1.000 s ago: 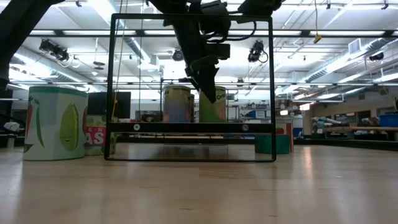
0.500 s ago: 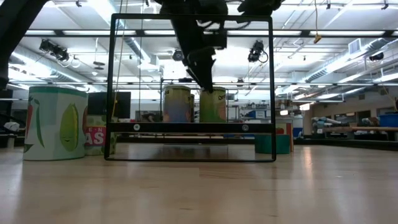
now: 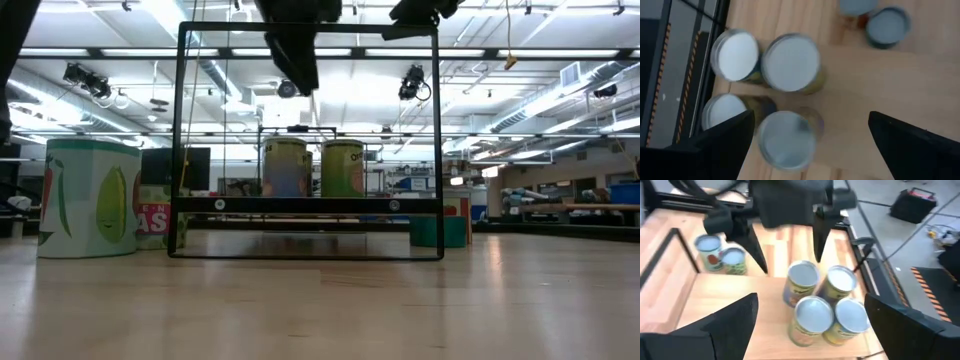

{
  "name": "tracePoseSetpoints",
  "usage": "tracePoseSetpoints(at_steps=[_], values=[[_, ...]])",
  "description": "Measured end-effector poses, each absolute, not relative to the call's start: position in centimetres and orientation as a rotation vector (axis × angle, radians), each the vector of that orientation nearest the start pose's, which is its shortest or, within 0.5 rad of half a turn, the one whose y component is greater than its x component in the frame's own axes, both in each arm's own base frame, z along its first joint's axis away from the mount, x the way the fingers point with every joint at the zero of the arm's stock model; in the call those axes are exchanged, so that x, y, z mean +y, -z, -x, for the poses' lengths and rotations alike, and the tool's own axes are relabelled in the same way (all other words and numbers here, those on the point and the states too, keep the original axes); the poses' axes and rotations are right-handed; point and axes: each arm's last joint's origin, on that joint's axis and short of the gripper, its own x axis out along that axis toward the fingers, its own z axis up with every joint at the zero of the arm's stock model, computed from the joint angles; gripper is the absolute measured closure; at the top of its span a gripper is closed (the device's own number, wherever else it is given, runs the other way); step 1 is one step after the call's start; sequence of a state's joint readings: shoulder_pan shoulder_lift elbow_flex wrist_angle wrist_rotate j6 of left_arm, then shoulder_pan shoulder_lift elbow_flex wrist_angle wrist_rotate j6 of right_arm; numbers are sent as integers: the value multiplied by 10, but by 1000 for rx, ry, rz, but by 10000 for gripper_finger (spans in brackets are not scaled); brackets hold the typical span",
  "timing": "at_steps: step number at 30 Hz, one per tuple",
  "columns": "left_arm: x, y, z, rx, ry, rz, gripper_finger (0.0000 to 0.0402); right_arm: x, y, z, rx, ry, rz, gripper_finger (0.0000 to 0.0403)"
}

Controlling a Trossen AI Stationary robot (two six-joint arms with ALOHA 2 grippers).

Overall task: Pick and place cans onto a shelf
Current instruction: Adjust the canned carrot on the shelf

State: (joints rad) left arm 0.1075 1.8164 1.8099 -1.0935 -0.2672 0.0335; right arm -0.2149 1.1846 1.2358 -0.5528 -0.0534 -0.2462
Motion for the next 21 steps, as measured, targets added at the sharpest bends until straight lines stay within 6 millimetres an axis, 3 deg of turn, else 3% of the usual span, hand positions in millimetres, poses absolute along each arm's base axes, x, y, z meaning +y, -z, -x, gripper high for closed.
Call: tracePoseSetpoints(at_steps=[4,7,14,18,21], values=[[28,-346,-357,1101,-341,-132,6,-46,-368,-244,500,52,174,30],[16,-344,-350,1113,-370,-163,6,-41,-353,-249,502,31,179,30],[5,-303,-327,1214,-415,-202,6,-34,-320,-256,483,54,205,30],[8,-285,-315,1173,-442,-208,6,-32,-312,-258,451,57,212,30],[12,-271,-310,1137,-521,-319,6,-32,-311,-259,447,57,212,30]])
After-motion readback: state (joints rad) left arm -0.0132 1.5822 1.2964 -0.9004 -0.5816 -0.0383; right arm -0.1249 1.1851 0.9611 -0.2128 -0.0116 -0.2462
